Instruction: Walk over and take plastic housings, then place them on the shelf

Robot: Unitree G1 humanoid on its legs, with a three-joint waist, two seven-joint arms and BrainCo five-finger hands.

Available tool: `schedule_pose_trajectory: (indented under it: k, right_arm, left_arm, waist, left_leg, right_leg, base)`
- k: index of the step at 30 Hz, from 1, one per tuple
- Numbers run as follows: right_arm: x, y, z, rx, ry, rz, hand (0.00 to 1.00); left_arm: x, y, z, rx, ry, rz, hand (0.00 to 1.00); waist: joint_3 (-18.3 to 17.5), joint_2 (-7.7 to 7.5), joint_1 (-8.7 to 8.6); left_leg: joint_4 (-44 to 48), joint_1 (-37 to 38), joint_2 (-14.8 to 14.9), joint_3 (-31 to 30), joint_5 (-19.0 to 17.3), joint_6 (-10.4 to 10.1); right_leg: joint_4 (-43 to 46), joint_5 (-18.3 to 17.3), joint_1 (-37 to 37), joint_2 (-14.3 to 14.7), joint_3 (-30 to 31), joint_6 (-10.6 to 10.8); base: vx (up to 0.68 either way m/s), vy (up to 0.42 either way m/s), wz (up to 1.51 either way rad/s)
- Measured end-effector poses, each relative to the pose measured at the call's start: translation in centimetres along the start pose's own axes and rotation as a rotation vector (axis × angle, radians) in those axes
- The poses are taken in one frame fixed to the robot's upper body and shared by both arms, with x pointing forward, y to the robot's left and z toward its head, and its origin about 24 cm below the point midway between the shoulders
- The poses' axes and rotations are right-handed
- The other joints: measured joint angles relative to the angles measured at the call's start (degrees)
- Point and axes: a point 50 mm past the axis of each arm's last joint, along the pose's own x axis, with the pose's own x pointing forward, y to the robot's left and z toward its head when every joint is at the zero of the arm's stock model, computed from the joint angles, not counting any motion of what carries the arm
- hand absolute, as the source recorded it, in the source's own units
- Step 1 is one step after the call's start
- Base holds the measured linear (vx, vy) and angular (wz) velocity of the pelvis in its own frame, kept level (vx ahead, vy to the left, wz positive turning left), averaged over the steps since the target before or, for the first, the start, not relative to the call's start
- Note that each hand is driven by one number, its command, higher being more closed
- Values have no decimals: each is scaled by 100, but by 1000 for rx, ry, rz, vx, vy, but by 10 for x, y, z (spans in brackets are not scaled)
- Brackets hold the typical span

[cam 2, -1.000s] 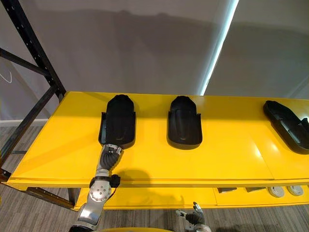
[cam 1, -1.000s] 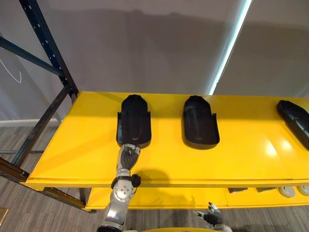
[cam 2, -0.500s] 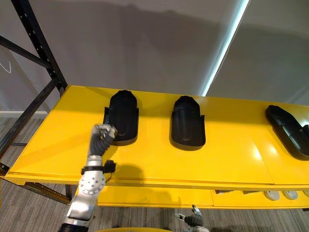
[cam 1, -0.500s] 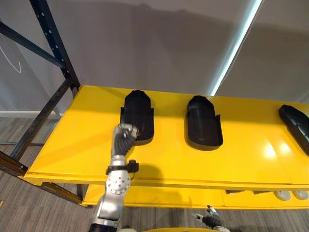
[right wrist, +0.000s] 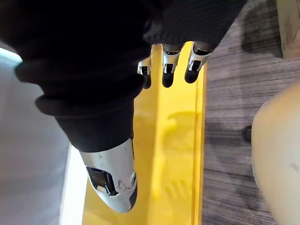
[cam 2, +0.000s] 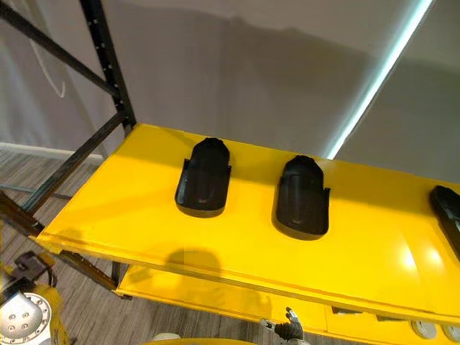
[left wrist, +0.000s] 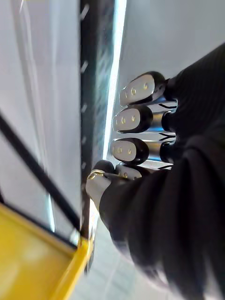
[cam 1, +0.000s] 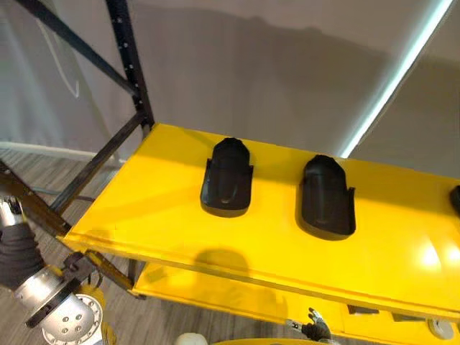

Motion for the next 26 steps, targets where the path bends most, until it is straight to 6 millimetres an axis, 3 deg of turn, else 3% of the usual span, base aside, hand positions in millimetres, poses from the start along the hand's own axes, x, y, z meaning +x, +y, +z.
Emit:
schedule_pose_trajectory:
  k: [1, 2, 5, 6, 10, 13, 19, 26]
  right_arm:
    - [0, 0, 0, 0, 0, 0, 0]
    - [0, 0, 1, -1, -2, -1, 0]
    - [1, 0, 4, -5, -10, 2, 0]
    - [1, 1, 6, -5, -15, 9, 0]
    - [1, 1, 7, -5, -16, 10, 0]
    - [1, 1, 7, -4, -17, 9, 0]
    - [1, -3, 6, 11, -15, -7, 0]
    - [1, -13, 3, 42, 4, -47, 0]
  left_arm:
    - [-1, 1, -3, 10, 17, -5, 100]
    - [-7, 3, -20, 62, 108, -35, 100]
    - [-42, 8, -87, 215, 461, -156, 100]
    - [-54, 9, -103, 247, 558, -190, 0]
    - [-98, 7, -148, 316, 836, -302, 0]
    - [-124, -5, -163, 321, 953, -407, 0]
    - [-142, -24, -174, 298, 1024, -524, 0]
    - [-158, -39, -181, 316, 1071, -650, 0]
  waist:
    - [-1, -1, 3]
    - [-5, -8, 9]
    - [-12, -21, 6]
    - [-13, -27, -2]
    - [-11, -33, -11]
    - [-20, -10, -12]
    - [-47, 110, -22]
    - [-44, 122, -46]
  left_leg:
    - [7, -4, 0, -6, -3, -1]
    - [36, -15, -6, -43, -13, -2]
    - [49, -3, -49, -59, -31, 27]
    - [52, 1, -56, -48, -41, 42]
    - [69, 34, -69, 16, -31, 22]
    - [27, 116, -74, 114, -30, 22]
    - [-152, 263, -85, 236, 3, 8]
    - [-730, 576, -141, 276, 306, -24]
  right_leg:
    - [4, -4, 3, 0, -8, -1]
    - [10, -21, 25, 1, -54, -11]
    - [117, -131, 21, 2, -94, -19]
    - [142, -149, 9, -8, -92, -22]
    - [205, -184, -18, -69, -71, -22]
    - [205, -188, -18, -100, -25, -15]
    - [203, -196, -13, -116, 78, 0]
    - [148, -192, -13, -157, 118, 2]
  base:
    - [-1, -4, 22]
    - [0, -4, 16]
    - [2, -12, 9]
    - [0, 0, 0]
    - [30, 14, -7]
    - [33, 19, -11]
    - [6, 3, -10]
    - [26, -11, 0]
